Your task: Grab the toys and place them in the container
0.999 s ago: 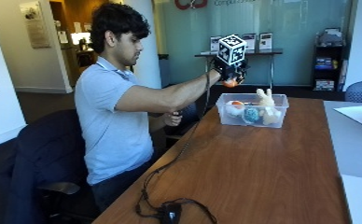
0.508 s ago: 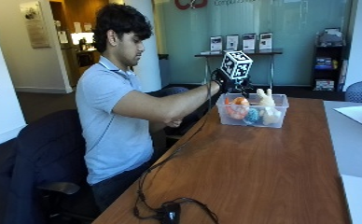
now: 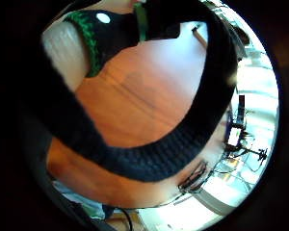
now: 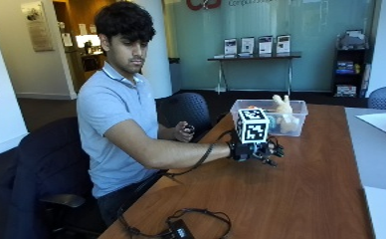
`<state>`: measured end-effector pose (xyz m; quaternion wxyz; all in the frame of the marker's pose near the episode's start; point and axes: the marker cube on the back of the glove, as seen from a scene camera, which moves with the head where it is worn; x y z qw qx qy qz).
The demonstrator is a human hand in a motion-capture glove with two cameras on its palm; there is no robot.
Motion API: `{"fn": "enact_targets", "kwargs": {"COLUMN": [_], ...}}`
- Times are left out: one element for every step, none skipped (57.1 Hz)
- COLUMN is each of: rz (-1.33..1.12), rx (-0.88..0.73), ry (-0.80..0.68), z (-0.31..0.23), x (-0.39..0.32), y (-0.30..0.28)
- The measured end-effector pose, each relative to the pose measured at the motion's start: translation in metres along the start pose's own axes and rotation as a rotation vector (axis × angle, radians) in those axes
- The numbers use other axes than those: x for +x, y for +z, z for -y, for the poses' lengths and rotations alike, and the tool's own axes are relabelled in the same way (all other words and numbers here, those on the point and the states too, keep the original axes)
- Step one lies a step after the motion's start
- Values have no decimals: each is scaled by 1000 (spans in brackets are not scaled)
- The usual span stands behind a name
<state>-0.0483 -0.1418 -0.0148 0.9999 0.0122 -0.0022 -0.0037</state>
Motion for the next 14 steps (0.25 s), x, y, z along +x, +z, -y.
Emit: {"fn": "enact_targets", "kwargs": {"rz": [-6,-13,-19,-26,-33,-40,-47,-55,-63,-70,-77,-83,-88,-92], "rx": [11,23,35,47,59,71,83,95,106,118,129,139,147,153], "ry": [8,15,21,26,29,30,30,29,28,26,23,20,17,15], "z": [-1,-2,-3,-3,-4,-4,-4,-4,-4,-4,-3,-3,-3,-3], "x": [7,14,20,25,30,33,36,37,39,40,40,41,41,42], "y": [3,5,8,11,13,16,18,20,22,23,25,26,27,28]}}
